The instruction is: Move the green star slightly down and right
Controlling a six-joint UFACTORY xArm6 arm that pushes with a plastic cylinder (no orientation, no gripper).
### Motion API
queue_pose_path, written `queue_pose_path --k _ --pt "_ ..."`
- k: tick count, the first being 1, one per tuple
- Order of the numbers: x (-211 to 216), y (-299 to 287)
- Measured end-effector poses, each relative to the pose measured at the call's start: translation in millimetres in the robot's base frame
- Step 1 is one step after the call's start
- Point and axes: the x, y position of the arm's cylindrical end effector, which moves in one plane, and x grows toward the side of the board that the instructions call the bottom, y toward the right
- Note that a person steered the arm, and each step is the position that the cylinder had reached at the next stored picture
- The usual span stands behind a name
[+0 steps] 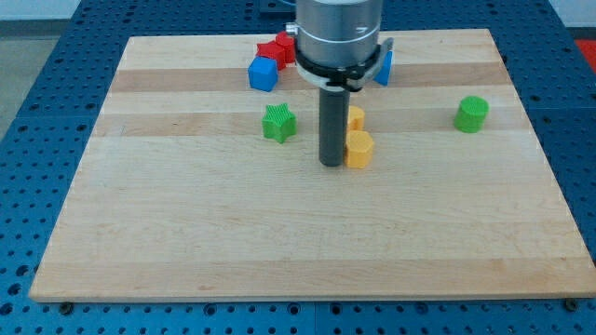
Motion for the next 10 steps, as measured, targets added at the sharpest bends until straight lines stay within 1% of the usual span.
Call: queue_pose_path --k 2,3,4,6,7,8,9,10 --pt "0 26" --pt "0 28" --pt "0 6" --pt "0 -85" --pt "-12 -125" --pt "-41 -141" --pt "-70 -141" --pt "-85 -128"
